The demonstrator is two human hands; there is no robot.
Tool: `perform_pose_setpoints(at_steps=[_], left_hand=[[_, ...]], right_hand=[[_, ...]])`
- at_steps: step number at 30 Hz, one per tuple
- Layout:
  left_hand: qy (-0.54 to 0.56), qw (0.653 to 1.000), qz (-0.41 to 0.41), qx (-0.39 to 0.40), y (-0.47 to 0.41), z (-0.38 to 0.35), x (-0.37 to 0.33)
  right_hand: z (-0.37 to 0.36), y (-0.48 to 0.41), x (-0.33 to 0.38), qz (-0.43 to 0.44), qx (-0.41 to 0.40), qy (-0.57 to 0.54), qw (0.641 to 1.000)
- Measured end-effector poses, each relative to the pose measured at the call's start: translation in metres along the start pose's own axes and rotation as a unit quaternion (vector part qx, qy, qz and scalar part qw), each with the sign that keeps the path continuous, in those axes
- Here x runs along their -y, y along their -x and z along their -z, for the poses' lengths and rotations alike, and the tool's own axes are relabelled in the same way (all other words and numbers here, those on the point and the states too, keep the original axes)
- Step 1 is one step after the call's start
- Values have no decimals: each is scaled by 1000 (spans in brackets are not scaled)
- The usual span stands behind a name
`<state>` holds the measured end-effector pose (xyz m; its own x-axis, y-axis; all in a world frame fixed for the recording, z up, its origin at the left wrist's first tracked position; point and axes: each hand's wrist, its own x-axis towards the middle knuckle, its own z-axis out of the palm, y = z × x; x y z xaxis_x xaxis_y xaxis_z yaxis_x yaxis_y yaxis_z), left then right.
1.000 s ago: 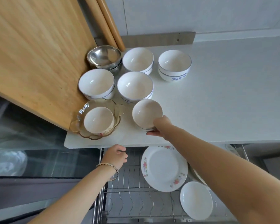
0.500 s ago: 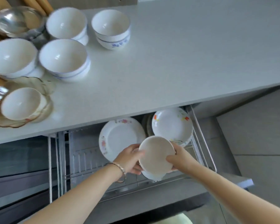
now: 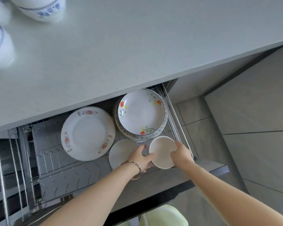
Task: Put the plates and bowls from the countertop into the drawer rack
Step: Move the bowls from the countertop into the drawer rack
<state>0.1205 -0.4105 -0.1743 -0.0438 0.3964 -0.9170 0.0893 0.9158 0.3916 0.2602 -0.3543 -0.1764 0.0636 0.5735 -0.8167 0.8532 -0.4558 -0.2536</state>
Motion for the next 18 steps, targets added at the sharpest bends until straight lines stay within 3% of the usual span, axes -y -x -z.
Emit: perform_pose_setpoints(at_steps=[5,13,18], left_hand=[[-60,994,20,-88,-16,18,22],[36,987,86,-135,-24,49,69],[42,986,85,-140,-27,56,69]], right_hand=[[-19,-54,-8,-98,-34,-67,992],[-46,-88,-25,-172,-50,-217,960],[-51,-98,-29,-164,-44,-166,971]])
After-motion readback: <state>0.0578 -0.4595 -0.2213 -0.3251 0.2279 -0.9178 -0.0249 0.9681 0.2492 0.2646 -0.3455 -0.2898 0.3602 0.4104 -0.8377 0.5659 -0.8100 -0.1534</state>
